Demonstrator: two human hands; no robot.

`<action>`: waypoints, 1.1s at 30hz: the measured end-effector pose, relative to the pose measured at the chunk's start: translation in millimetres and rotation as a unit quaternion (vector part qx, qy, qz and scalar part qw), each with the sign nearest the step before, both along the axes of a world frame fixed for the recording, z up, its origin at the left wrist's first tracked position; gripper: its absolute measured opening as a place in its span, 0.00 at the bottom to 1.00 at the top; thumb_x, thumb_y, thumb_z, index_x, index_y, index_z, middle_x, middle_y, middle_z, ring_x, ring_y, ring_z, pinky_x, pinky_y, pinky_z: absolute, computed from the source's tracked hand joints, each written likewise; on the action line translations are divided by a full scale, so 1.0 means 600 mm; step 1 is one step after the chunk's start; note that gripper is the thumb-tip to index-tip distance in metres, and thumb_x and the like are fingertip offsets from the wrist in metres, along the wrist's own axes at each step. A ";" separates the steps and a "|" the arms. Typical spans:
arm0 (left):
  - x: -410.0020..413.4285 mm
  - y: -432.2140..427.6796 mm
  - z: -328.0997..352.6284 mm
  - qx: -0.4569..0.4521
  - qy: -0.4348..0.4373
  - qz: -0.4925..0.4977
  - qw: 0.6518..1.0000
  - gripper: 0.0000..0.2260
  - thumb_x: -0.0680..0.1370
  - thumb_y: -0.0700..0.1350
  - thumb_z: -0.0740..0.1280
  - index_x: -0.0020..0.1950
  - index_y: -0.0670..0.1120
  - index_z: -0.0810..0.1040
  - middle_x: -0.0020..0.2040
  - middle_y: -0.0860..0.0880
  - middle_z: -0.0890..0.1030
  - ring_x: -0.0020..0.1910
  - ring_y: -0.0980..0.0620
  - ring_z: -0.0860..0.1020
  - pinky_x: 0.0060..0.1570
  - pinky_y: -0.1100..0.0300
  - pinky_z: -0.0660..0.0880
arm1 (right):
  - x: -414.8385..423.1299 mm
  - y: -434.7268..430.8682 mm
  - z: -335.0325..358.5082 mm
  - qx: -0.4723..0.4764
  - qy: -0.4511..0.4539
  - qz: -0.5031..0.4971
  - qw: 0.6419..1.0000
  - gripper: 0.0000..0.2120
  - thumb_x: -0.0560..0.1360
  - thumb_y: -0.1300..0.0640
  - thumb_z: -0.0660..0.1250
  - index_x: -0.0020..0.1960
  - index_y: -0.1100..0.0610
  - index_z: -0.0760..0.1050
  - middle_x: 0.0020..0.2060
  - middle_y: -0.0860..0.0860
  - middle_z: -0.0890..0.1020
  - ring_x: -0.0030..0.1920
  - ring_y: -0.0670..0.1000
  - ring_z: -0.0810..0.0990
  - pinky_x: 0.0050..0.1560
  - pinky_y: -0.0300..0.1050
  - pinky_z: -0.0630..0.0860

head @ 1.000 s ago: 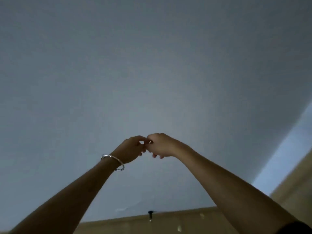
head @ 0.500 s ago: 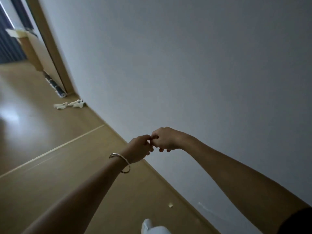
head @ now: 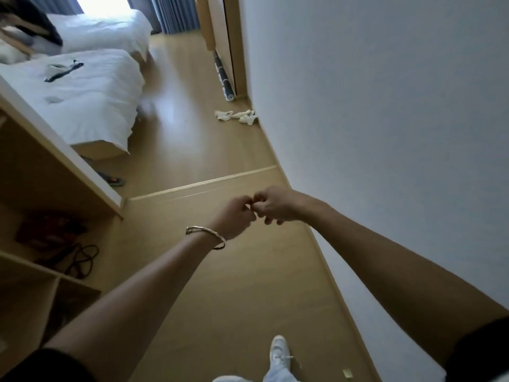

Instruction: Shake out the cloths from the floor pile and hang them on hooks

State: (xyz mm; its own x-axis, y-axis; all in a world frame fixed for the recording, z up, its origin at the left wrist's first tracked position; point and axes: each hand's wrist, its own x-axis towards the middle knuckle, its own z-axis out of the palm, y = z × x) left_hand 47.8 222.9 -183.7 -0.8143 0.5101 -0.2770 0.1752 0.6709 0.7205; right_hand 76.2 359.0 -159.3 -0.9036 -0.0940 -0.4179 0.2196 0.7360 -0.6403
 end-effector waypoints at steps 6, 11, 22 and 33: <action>-0.116 -0.013 -0.015 -0.044 -0.006 0.044 0.998 0.07 0.66 0.46 0.57 0.37 0.53 0.74 0.39 0.46 0.80 0.42 0.42 0.79 0.48 0.46 0.77 | -0.145 -0.006 -0.017 0.036 -0.006 0.084 0.996 0.11 0.80 0.57 0.57 0.52 0.58 0.77 0.46 0.55 0.82 0.41 0.48 0.80 0.34 0.41 0.74; -0.233 -0.041 -0.022 -0.067 0.008 0.061 0.996 0.08 0.70 0.43 0.58 0.37 0.56 0.74 0.44 0.44 0.82 0.46 0.41 0.80 0.48 0.48 0.77 | -0.265 -0.035 -0.012 0.050 0.006 0.111 0.993 0.11 0.80 0.56 0.57 0.50 0.56 0.78 0.46 0.57 0.83 0.45 0.54 0.82 0.38 0.46 0.76; -0.622 -0.077 -0.024 -0.130 0.081 0.029 0.988 0.17 0.78 0.44 0.60 0.67 0.50 0.73 0.62 0.49 0.78 0.60 0.48 0.75 0.59 0.59 0.70 | -0.611 -0.052 -0.009 0.220 -0.010 0.113 0.969 0.17 0.80 0.55 0.59 0.68 0.57 0.70 0.62 0.56 0.77 0.59 0.55 0.76 0.60 0.51 0.74; -0.903 -0.144 -0.034 -0.174 0.041 0.024 0.984 0.25 0.76 0.49 0.65 0.72 0.50 0.65 0.68 0.46 0.72 0.67 0.48 0.70 0.65 0.57 0.67 | -0.905 -0.089 -0.016 0.251 0.006 0.112 0.961 0.21 0.79 0.54 0.59 0.72 0.55 0.66 0.69 0.55 0.70 0.66 0.55 0.71 0.64 0.48 0.70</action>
